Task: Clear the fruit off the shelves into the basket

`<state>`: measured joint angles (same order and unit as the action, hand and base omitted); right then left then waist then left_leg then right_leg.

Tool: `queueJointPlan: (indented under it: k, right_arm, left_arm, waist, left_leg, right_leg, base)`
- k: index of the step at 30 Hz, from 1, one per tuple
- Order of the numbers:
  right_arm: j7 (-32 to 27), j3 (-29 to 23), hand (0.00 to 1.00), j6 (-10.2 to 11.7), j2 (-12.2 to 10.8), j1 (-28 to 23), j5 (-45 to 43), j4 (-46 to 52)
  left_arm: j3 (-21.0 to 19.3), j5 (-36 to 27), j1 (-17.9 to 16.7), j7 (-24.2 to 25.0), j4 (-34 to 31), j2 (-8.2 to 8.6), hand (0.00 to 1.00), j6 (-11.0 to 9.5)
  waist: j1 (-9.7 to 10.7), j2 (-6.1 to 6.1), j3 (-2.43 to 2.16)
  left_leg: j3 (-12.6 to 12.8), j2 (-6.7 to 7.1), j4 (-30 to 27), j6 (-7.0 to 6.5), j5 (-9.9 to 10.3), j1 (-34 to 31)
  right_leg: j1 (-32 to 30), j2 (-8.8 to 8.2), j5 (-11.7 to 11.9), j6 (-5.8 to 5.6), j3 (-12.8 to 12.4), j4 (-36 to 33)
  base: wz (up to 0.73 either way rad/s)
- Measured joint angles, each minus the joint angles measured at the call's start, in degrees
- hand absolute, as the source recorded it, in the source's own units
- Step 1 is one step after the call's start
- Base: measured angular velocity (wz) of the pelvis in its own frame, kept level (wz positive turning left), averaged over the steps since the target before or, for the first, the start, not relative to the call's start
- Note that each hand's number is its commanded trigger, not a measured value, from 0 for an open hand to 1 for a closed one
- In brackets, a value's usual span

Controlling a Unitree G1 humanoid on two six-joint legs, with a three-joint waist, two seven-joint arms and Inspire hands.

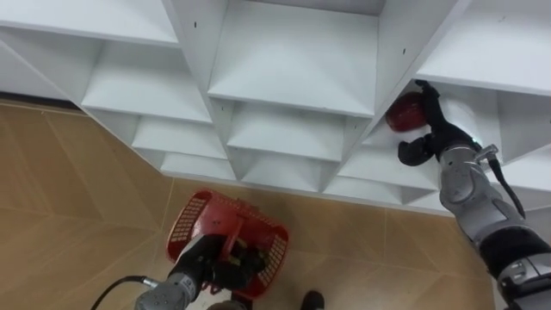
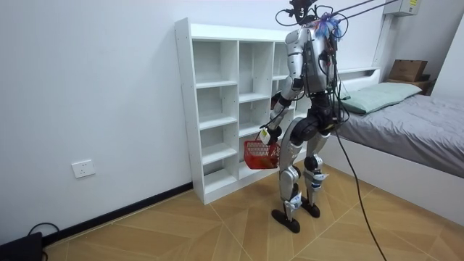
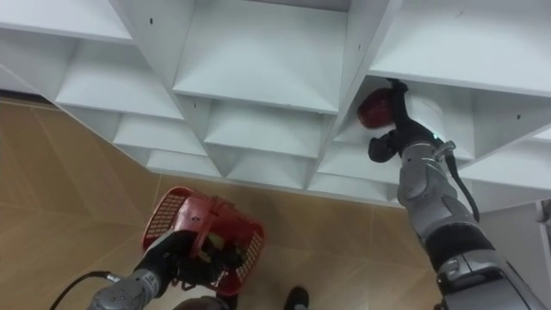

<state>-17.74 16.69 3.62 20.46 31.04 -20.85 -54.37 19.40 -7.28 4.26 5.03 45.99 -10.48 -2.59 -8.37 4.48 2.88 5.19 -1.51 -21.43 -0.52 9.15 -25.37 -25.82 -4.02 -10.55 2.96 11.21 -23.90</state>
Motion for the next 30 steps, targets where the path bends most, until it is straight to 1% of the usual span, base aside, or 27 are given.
queueJointPlan:
  k: [8, 24, 30]
  right_arm:
    - [0.6, 0.2, 1.0, 0.1, -0.2, 0.0, 0.0, 1.3]
    - [3.6, 0.1, 1.0, 0.0, -0.5, -0.3, 0.1, 3.6]
    - [4.2, 0.0, 1.0, 0.0, -0.5, -0.3, 0.3, 3.6]
  left_arm:
    - [0.0, 0.0, 0.0, 0.2, 0.0, 0.01, 1.0, 0.0]
    - [0.0, 0.0, 0.0, 0.3, 0.0, 0.05, 1.0, 0.0]
    - [0.0, 0.0, 0.0, 0.3, 0.0, 0.08, 1.0, 0.0]
  waist:
    - [0.0, -0.01, -0.01]
    - [0.0, -0.03, -0.02]
    - [0.1, -0.27, -0.23]
  left_leg:
    - [-0.3, 0.02, 0.0, 0.0, 0.0, 0.0]
    - [-0.4, 0.03, 0.0, 0.0, 0.0, -0.1]
    - [-0.3, 0.04, 0.0, -0.01, 0.0, 0.0]
  right_leg:
    - [0.3, -0.01, 0.0, -0.03, 0.3, 0.1]
    - [0.3, -0.01, 0.0, -0.04, 0.3, 0.1]
    - [0.3, -0.02, 0.0, -0.04, 0.3, 0.0]
  base:
    - [0.01]
    - [0.0]
    - [0.0]
